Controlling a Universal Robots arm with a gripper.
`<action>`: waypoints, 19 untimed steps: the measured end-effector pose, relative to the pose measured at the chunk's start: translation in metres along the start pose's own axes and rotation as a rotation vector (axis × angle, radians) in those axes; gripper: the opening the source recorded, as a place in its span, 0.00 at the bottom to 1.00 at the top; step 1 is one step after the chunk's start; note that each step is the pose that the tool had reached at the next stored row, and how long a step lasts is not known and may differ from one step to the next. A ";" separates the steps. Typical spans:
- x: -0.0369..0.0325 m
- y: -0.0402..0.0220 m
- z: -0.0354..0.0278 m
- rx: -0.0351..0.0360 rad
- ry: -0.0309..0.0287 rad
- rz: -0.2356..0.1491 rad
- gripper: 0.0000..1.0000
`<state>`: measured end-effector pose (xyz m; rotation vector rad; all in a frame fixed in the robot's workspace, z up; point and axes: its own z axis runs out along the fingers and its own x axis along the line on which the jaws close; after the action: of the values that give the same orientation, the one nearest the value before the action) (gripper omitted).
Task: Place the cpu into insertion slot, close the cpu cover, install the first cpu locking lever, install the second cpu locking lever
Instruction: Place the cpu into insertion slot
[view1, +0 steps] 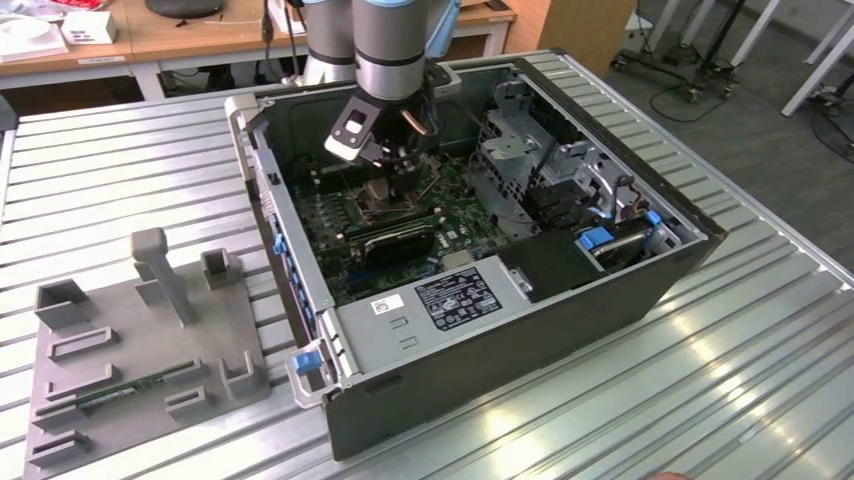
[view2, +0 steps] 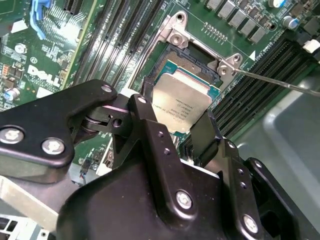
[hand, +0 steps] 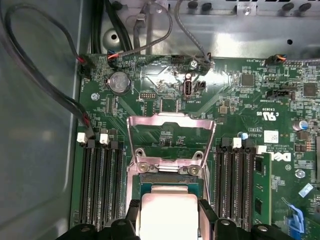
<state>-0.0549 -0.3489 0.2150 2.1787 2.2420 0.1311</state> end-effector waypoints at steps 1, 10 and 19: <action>-0.0001 -0.0003 0.0013 0.0000 0.0002 0.000 0.54; -0.0005 -0.0016 0.0097 0.0000 0.0010 0.000 0.54; -0.0007 -0.0019 0.0144 -0.0001 0.0012 0.000 0.54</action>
<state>-0.0558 -0.3489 0.2005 2.1792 2.2425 0.1325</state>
